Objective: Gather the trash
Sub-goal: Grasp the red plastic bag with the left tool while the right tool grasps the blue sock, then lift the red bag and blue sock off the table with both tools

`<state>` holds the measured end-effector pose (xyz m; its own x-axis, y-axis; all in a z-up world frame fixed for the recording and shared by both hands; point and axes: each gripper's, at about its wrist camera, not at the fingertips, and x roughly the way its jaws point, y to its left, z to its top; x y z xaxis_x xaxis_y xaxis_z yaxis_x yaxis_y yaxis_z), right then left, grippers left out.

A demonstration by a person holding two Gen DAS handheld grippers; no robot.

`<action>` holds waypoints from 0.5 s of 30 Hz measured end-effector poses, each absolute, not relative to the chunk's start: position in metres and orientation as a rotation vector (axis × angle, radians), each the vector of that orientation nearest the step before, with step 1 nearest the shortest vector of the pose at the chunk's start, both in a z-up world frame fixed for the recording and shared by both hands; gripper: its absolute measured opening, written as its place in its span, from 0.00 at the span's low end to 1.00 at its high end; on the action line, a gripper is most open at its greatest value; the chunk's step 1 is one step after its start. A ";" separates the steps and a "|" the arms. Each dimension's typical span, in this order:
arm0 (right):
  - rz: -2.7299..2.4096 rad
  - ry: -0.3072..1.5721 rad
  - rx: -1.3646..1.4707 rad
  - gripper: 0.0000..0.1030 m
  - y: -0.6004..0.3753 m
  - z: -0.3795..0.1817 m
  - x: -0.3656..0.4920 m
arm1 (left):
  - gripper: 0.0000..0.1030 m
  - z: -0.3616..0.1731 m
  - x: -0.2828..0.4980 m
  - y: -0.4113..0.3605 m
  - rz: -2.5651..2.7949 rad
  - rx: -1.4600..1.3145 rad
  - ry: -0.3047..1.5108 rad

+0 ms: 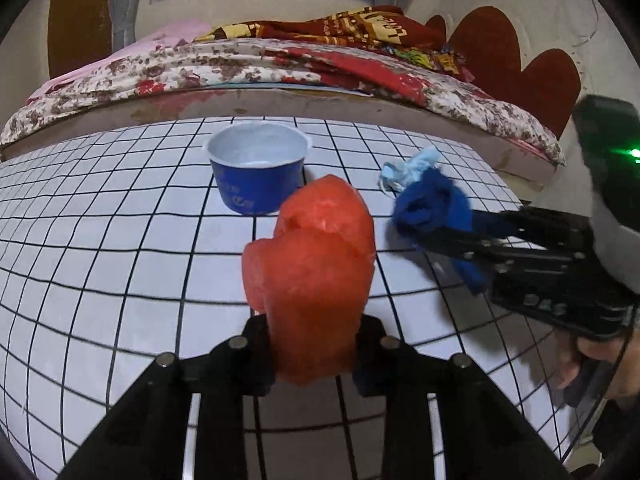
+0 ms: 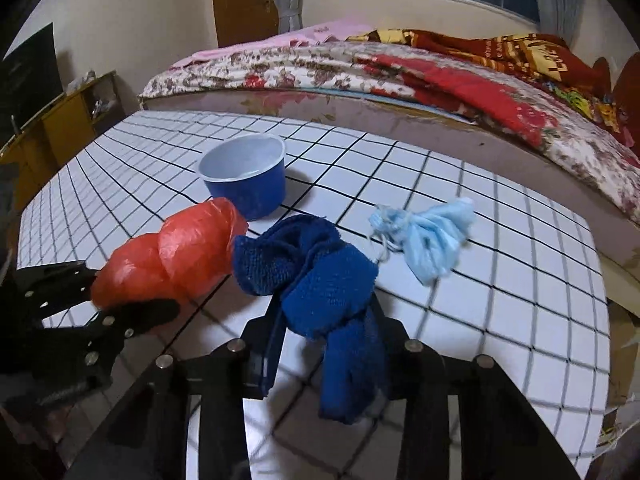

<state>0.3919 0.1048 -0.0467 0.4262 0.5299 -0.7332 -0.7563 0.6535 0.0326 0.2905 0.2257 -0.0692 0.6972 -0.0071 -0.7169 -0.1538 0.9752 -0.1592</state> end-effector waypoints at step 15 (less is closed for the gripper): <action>0.750 0.731 -0.266 0.36 0.050 -0.029 0.350 | 0.29 -0.043 0.272 0.203 0.050 -0.169 0.743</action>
